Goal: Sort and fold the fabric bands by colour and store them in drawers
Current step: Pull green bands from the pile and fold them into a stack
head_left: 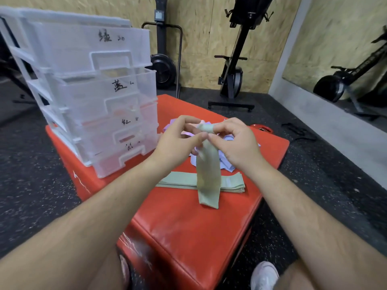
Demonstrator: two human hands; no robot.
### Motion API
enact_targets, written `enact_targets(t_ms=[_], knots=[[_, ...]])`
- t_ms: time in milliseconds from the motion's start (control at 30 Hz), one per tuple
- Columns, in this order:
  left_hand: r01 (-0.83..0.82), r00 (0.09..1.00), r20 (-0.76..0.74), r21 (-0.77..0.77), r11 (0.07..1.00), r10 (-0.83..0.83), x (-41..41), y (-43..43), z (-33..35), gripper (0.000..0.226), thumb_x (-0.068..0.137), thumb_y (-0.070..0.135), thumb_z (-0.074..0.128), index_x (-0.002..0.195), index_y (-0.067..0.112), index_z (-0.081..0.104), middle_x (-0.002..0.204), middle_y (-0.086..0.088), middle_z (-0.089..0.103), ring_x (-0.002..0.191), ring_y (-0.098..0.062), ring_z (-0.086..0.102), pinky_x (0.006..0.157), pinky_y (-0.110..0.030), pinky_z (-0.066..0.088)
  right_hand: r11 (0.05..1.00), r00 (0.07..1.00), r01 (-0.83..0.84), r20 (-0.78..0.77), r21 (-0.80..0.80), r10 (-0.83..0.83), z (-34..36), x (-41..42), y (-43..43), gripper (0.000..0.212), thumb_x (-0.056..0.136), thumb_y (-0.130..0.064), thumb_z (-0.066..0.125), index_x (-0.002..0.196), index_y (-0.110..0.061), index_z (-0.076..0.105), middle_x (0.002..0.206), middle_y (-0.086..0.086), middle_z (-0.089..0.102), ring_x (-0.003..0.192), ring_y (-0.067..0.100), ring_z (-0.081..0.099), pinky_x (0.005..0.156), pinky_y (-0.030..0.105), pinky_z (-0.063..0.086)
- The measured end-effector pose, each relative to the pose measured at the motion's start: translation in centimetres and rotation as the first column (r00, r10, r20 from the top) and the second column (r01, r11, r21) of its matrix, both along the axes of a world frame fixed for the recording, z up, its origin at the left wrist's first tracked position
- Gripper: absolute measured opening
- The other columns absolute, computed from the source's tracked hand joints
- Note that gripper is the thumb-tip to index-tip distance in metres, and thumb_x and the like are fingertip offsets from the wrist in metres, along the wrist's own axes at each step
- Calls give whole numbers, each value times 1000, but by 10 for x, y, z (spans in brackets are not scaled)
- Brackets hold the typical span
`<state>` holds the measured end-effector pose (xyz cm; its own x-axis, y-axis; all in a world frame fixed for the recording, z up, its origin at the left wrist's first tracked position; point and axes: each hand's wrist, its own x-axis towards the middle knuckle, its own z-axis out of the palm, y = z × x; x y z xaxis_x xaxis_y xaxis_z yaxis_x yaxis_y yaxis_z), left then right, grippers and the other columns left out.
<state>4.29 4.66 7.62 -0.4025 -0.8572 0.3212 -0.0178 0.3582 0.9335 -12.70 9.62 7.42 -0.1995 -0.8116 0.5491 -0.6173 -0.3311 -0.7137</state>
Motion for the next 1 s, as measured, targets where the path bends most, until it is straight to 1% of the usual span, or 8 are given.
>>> enact_targets(t_ms=[133, 300, 433, 500, 600, 700, 800, 1000], knots=[[101, 995, -16, 74, 992, -100, 3, -4, -7, 38, 87, 29, 73, 123, 28, 63, 98, -1, 64, 84, -16, 70, 86, -36, 57, 997, 991, -63, -116, 34, 66, -4, 7, 1, 9, 84, -12, 72, 87, -19, 75, 95, 0, 66, 90, 7, 62, 82, 22, 48], [58, 997, -52, 69, 996, -54, 7, -6, -8, 30, 81, 36, 76, 110, 35, 68, 95, 0, 64, 78, -12, 67, 75, -28, 54, 982, 985, -170, 5, 87, 170, -1, 12, 5, 28, 87, -22, 57, 73, -3, 73, 79, 7, 74, 85, 18, 66, 81, 39, 53], [34, 999, -38, 72, 997, -31, 9, -14, -13, 27, 88, 18, 72, 113, 24, 67, 93, -8, 68, 68, -15, 63, 73, -35, 52, 968, 945, -236, 253, 87, 208, 2, 9, 1, 17, 94, -13, 58, 86, -3, 69, 87, 13, 75, 85, 27, 72, 74, 39, 60], [21, 1000, -24, 62, 998, -20, 8, -15, -14, 24, 95, 9, 62, 116, 17, 67, 90, -8, 70, 63, -12, 58, 71, -32, 51, 983, 958, -173, 241, 59, 154, 1, 5, -2, 2, 90, -9, 65, 90, -10, 65, 87, 4, 70, 78, 18, 67, 71, 31, 57], [13, 1000, -23, 36, 999, -13, 8, -10, -13, 19, 99, 6, 55, 115, 8, 65, 86, -9, 70, 63, -11, 58, 64, -24, 50, 974, 967, -202, 180, 102, 182, -2, 1, -5, 31, 89, -8, 70, 110, -29, 63, 113, -5, 67, 103, 12, 64, 87, 22, 52], [0, 1000, -26, 12, 1000, 0, 7, -7, -13, 17, 101, 10, 53, 111, 9, 66, 85, -6, 71, 69, -12, 62, 64, -23, 50, 958, 951, -243, 233, 151, 204, -4, 2, -7, 36, 92, -10, 70, 125, -22, 61, 115, 3, 69, 110, 13, 66, 93, 23, 52], [-25, 1000, 19, -41, 999, 25, 7, -6, -14, 12, 99, 19, 58, 102, 13, 68, 79, 3, 69, 68, -11, 61, 65, -27, 53, 954, 939, -258, 274, 154, 209, -3, 6, -4, 20, 94, -7, 68, 110, -18, 67, 97, 2, 71, 91, 12, 70, 85, 23, 54], [-75, 997, -10, -54, 996, 75, 10, -8, -10, 11, 94, 13, 65, 93, 2, 67, 76, -9, 66, 66, -13, 62, 61, -29, 54, 933, 943, -278, 251, 230, 219, -7, 17, -2, 2, 94, -11, 69, 95, -11, 67, 83, -14, 67, 79, 5, 64, 77, 24, 53]])
